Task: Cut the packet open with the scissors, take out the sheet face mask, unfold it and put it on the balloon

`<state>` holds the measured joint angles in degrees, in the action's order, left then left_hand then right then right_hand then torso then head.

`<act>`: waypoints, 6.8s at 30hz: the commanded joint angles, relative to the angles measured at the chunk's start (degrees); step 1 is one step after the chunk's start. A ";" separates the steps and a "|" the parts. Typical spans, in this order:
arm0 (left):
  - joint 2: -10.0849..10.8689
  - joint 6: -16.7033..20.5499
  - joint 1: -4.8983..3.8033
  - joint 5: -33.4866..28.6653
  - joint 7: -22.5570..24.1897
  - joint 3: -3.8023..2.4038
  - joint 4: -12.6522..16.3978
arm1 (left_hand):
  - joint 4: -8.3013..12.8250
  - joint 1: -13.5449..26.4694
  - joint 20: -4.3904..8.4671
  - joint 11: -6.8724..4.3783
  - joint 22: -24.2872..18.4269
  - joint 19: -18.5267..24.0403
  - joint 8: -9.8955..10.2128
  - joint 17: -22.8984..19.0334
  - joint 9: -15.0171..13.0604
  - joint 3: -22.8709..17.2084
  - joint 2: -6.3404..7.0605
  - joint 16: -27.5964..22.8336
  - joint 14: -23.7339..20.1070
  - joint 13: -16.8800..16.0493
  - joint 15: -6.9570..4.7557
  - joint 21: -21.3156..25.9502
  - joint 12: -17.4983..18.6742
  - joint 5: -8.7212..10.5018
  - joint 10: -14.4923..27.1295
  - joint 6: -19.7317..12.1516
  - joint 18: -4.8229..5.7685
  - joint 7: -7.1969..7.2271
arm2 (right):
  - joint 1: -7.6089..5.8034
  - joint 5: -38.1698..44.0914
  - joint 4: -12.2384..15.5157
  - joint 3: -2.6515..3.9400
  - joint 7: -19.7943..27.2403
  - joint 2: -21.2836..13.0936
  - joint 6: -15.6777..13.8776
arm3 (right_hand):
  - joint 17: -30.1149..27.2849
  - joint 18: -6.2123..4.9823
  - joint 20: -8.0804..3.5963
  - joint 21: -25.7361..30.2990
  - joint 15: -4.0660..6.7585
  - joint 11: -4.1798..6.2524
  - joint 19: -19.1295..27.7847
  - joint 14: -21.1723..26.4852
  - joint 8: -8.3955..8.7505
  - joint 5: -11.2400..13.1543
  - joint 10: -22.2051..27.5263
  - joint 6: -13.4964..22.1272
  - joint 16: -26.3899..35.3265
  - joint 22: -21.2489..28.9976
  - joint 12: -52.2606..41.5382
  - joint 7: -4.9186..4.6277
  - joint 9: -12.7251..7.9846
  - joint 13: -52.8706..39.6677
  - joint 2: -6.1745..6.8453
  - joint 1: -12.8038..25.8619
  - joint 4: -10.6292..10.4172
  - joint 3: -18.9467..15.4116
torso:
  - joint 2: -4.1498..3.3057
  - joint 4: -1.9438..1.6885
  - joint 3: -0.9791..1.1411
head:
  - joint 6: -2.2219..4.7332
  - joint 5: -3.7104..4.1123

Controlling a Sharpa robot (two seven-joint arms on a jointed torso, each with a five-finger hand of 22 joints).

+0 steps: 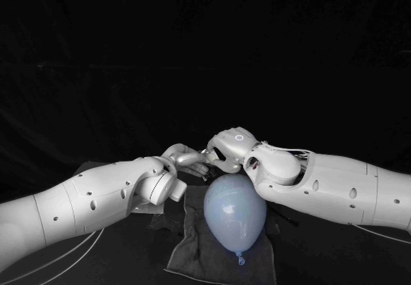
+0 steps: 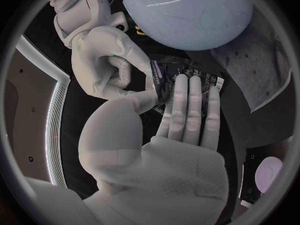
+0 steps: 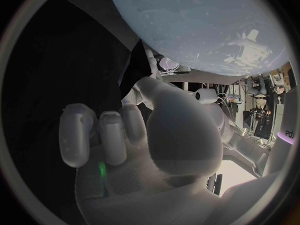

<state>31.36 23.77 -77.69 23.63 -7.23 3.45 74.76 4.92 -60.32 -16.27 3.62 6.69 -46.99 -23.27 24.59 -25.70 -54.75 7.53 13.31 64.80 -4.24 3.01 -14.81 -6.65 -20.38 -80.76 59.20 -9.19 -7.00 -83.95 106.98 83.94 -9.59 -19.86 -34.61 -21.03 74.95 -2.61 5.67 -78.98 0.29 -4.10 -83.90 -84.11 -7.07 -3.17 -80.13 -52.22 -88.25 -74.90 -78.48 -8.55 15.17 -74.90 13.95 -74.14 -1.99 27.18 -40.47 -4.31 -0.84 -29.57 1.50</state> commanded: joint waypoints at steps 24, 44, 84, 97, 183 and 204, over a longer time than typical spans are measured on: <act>0.28 -0.96 -0.72 -2.43 3.83 -0.33 1.30 | 0.00 -0.15 0.03 0.14 0.01 0.59 -0.28 0.08 -5.48 0.10 -0.59 0.24 -0.45 0.00 0.08 -0.24 -0.21 0.09 0.21 0.05 -0.80 -0.11 | 0.15 4.07 0.06 -0.15 -1.37 -1.56 2.29 | 9.53 0.33 -0.51 -0.38 0.79 1.34 -1.29 -4.63 -4.73 0.40 -0.81 -7.69 -0.27 -12.07 -0.56 1.17 1.19 -2.83 -0.32 -2.15 -1.23 -0.46 | -0.04 -0.02 0.01 | -0.16 -0.27; 0.41 -1.67 -1.15 -2.78 4.37 -0.38 1.43 | 0.13 -0.25 0.00 0.11 -0.01 0.79 -0.34 0.11 -5.55 0.13 -0.60 0.30 -0.44 -0.03 0.06 -0.19 -0.27 0.00 0.19 0.06 -0.74 -0.09 | 0.23 7.75 0.24 -0.16 -3.23 -1.65 4.15 | 10.58 0.56 -1.36 -1.43 1.81 2.49 -1.87 -4.86 -7.82 0.32 -3.53 -10.71 -0.48 -12.42 -3.10 2.45 2.09 -6.01 -5.72 -6.71 -0.22 3.91 | -0.04 -0.06 -0.01 | 0.01 -0.12; 0.18 -5.57 -1.25 -2.16 5.85 -0.43 0.99 | -0.01 -0.87 -0.27 0.98 -0.68 6.22 -0.76 1.14 -6.81 0.80 -1.15 1.64 -12.04 -0.48 2.47 1.50 -1.29 0.03 1.26 -0.97 1.59 -0.74 | 0.27 3.64 -0.88 -0.18 4.43 -1.68 -0.33 | 13.05 1.00 -4.53 -3.50 5.36 5.81 -2.78 -5.44 -4.10 0.39 -4.87 3.29 -1.12 -13.01 -3.75 5.55 1.96 -7.96 -0.40 -1.75 -2.30 -1.83 | -0.02 -0.03 -0.02 | 0.18 0.13; 0.26 -5.91 -1.28 -1.91 6.17 -0.43 1.11 | 0.17 -0.74 -0.38 1.38 -2.44 13.63 -1.32 2.09 -7.89 -0.60 -0.47 7.82 -24.72 -1.24 4.01 5.19 -2.75 -0.26 1.64 -1.00 4.53 -1.00 | 0.27 4.71 -1.63 -0.18 2.37 -1.15 0.94 | 13.51 0.92 -4.12 -2.90 4.55 4.58 -2.54 -5.53 0.50 0.35 -3.86 13.38 -1.22 -12.85 -2.04 3.90 -1.14 -7.05 -1.93 -8.46 -7.72 -15.51 | -0.02 0.00 -0.02 | 0.22 0.17; -0.55 -6.09 -1.63 0.06 3.17 -0.36 -3.07 | 0.52 -0.74 -0.41 1.31 -3.15 18.19 -1.86 0.57 -8.38 -1.40 0.22 9.16 -29.01 -1.91 4.52 7.33 -3.95 -1.42 1.08 -0.33 4.40 -0.86 | -0.04 3.17 9.27 0.31 9.37 -10.15 -20.25 | 14.60 1.72 -3.59 -6.88 4.01 4.75 -4.26 -5.78 -16.45 0.37 -7.36 -8.72 -1.57 -13.94 -7.03 5.09 7.78 -11.79 -9.04 -9.87 -8.84 0.87 | -0.01 0.03 0.06 | -0.25 0.41; -0.69 -5.80 -1.63 -0.17 3.26 -0.36 -2.95 | 0.47 -0.69 -0.40 1.30 -3.13 18.12 -1.89 0.50 -8.40 -1.43 0.25 9.26 -28.96 -1.94 4.51 7.31 -4.01 -1.44 1.05 -0.30 4.34 -0.85 | 0.06 -4.06 6.78 0.18 -1.75 -5.96 -5.50 | 12.73 0.31 -0.24 0.15 0.11 0.50 -1.11 -5.27 -10.31 -0.16 3.81 1.39 -0.70 -11.95 10.28 0.37 5.74 0.06 -2.77 11.72 -15.19 -30.64 | -0.01 -0.11 -0.03 | -0.10 0.44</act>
<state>30.83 18.34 -79.20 23.47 -4.39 3.18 71.64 5.29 -60.56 -16.69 4.94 3.49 -28.77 -23.28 25.13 -25.65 -55.81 7.77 22.22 35.94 -6.13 7.69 -7.66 -10.37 -21.48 -79.45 58.32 -3.90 -8.07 -83.97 104.86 91.12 -9.39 -16.25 -40.92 -33.24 74.91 -1.69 4.97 -79.03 0.89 -3.62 -84.00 -83.92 -17.71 -3.21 -76.72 -51.04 -89.30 -74.95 -68.39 -8.09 20.98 -74.90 11.16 -62.71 -17.15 -2.75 -40.48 -4.39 -0.91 -29.71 1.95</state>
